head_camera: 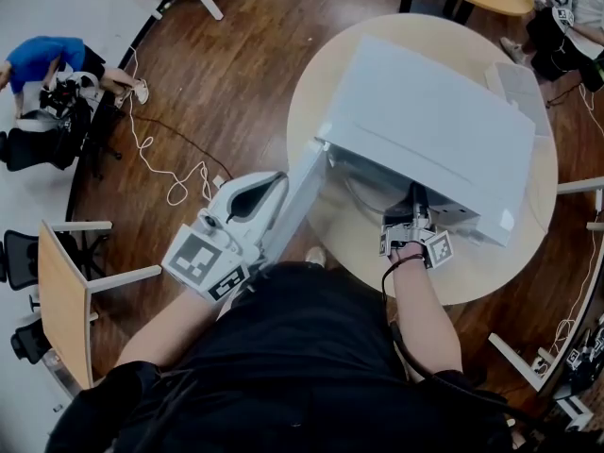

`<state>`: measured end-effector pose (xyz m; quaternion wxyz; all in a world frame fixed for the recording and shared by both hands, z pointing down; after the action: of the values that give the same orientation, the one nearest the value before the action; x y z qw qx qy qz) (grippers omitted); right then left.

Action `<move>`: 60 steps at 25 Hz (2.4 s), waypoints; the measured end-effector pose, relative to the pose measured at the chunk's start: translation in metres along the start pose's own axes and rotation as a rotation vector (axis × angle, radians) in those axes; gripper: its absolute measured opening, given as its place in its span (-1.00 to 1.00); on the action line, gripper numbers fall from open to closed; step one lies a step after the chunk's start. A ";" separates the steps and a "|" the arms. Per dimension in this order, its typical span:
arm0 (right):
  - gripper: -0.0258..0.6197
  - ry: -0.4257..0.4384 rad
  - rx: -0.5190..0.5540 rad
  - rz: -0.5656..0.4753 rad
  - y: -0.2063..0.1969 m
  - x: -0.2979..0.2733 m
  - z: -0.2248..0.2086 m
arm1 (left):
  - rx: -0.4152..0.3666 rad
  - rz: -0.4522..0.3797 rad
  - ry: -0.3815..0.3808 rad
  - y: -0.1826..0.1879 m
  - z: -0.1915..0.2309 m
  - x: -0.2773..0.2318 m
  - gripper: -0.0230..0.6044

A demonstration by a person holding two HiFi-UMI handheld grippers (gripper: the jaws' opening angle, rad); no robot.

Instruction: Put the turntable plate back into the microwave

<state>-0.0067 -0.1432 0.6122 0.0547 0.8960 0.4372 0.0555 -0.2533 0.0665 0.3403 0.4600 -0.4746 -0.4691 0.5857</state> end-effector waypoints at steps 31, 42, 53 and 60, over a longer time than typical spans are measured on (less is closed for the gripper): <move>-0.75 0.006 0.000 -0.082 0.015 -0.035 -0.016 | 0.024 0.013 0.044 -0.002 0.008 0.009 -0.94; -0.75 -0.013 0.000 -0.108 0.017 -0.041 -0.020 | -0.004 0.028 0.039 -0.004 0.006 0.009 -0.94; -0.75 -0.025 0.010 -0.115 0.017 -0.049 -0.026 | 0.010 0.042 0.050 -0.005 0.010 0.007 -0.94; -0.74 -0.025 0.029 -0.150 0.020 -0.049 -0.029 | 0.017 0.046 0.056 -0.006 0.013 0.005 -0.94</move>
<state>-0.0253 -0.1930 0.6409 0.0511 0.8621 0.5030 0.0335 -0.2662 0.0709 0.3465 0.4635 -0.4974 -0.4400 0.5866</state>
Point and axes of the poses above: the fingertips, and each gripper's own axes: x backward along the fingers, z to its left, y out of its top, the point moved 7 cm from there along x, backward along the fingers, and after that the axes turned 6 degrees about -z, right-handed, at the moved point
